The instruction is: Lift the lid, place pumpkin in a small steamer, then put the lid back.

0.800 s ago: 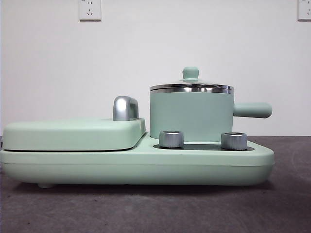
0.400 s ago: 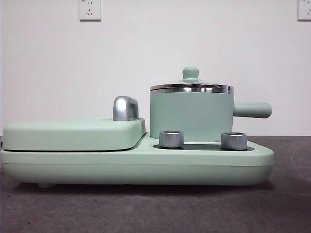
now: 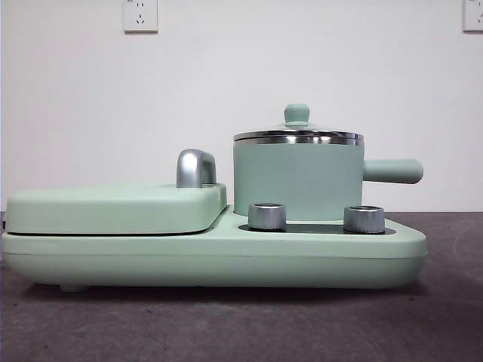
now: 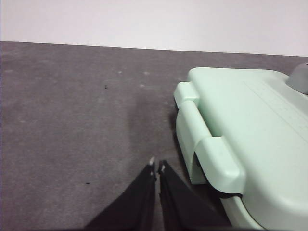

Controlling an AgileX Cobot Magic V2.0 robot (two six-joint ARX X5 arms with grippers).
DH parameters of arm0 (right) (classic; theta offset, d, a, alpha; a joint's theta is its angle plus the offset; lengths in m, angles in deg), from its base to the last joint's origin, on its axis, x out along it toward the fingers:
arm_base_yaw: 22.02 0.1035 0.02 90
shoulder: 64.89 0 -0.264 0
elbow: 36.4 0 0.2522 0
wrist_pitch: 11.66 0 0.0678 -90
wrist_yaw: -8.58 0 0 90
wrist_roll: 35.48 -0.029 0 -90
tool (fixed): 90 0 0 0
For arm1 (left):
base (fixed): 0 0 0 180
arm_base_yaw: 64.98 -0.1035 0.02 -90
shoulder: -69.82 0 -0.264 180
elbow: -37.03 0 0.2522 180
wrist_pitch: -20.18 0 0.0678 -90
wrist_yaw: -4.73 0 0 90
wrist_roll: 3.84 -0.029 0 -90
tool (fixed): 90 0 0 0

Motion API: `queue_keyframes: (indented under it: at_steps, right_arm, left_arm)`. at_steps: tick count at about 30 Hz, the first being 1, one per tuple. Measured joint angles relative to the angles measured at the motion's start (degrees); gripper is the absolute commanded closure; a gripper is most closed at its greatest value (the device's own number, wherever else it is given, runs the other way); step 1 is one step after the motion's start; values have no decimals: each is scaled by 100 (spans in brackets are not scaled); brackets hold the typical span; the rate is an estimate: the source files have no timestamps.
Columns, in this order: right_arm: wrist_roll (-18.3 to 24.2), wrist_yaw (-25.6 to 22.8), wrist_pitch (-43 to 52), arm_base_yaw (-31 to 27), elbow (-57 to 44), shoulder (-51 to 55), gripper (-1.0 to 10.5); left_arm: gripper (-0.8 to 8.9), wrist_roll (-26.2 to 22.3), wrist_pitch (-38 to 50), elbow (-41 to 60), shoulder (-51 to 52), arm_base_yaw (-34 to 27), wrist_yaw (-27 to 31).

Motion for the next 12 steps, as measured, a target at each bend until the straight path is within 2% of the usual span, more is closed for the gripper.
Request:
queue_keyframes:
  at_steps: [12]
  right_arm:
    - [0, 9, 0, -68, 0, 0, 936]
  left_arm:
    - [798, 0, 0, 0, 0, -166, 0]
